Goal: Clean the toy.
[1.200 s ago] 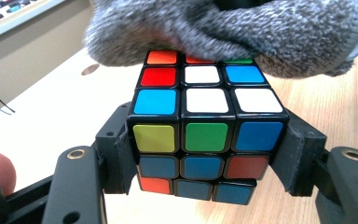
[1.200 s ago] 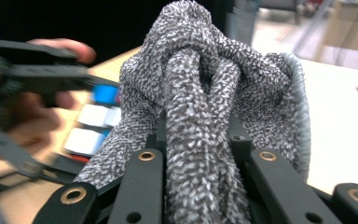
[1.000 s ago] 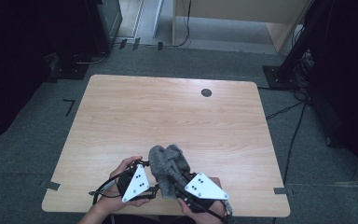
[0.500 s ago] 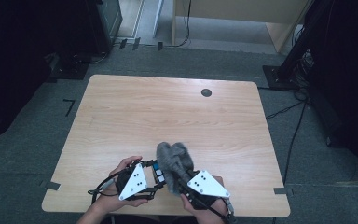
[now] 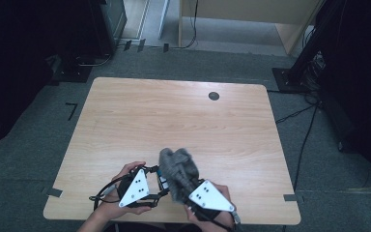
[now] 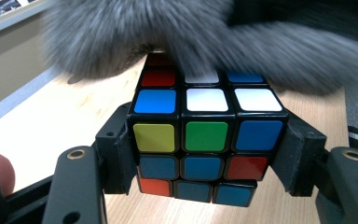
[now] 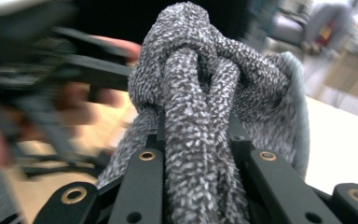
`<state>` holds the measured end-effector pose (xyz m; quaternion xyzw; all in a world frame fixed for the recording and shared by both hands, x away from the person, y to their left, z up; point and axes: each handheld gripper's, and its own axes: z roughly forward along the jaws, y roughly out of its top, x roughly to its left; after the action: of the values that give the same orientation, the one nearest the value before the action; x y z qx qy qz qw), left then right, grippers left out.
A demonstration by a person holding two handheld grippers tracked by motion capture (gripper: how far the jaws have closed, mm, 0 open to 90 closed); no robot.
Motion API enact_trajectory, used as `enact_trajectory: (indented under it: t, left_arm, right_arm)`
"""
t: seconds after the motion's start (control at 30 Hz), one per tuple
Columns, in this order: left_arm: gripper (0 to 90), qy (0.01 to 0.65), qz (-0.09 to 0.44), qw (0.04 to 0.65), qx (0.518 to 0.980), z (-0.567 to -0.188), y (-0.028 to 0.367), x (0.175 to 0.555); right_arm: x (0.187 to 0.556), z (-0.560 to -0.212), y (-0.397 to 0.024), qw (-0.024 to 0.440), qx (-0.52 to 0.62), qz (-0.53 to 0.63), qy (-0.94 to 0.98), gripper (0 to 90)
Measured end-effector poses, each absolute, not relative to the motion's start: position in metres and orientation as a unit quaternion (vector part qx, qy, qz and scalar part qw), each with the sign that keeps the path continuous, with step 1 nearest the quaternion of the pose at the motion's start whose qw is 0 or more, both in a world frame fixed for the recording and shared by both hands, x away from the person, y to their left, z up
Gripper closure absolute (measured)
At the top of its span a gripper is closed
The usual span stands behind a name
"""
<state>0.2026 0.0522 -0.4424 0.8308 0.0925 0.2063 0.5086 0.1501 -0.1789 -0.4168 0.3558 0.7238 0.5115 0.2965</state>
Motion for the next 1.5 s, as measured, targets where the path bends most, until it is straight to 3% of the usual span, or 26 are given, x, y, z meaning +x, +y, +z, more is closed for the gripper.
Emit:
enact_trajectory:
  t: [0.17, 0.27, 0.6, 0.77, 0.93, 1.07, 1.27, 1.5]
  left_arm:
    - [34.4, 0.099, 0.205, 0.526, 0.82, -0.44, 0.057, 0.205]
    - [34.4, 0.101, 0.196, 0.537, 0.814, -0.438, 0.058, 0.205]
    - [34.4, 0.11, 0.176, 0.568, 0.797, -0.43, 0.066, 0.206]
    - [34.4, 0.121, 0.181, 0.569, 0.793, -0.43, 0.073, 0.21]
    - [34.4, 0.119, 0.182, 0.562, 0.798, -0.433, 0.07, 0.21]
    - [34.4, 0.116, 0.18, 0.564, 0.797, -0.432, 0.067, 0.208]
    - [34.4, 0.129, 0.177, 0.577, 0.787, -0.429, 0.077, 0.212]
    - [34.4, 0.125, 0.172, 0.57, 0.794, -0.432, 0.076, 0.213]
  right_arm:
    - [0.164, -0.422, -0.211, 0.265, 0.419, 0.536, 0.684, 75.8]
    - [0.166, -0.426, -0.208, 0.219, 0.402, 0.567, 0.684, 75.9]
    - [0.178, -0.455, -0.199, 0.135, 0.411, 0.555, 0.711, 77.0]
    - [0.181, -0.458, -0.2, 0.136, 0.411, 0.539, 0.723, 76.6]
    - [0.171, -0.437, -0.214, 0.161, 0.389, 0.614, 0.668, 76.4]
    - [0.168, -0.442, -0.202, 0.185, 0.377, 0.591, 0.689, 76.6]
    - [0.176, -0.461, -0.194, 0.152, 0.375, 0.554, 0.727, 76.5]
    - [0.167, -0.431, -0.21, 0.18, 0.345, 0.62, 0.681, 75.9]
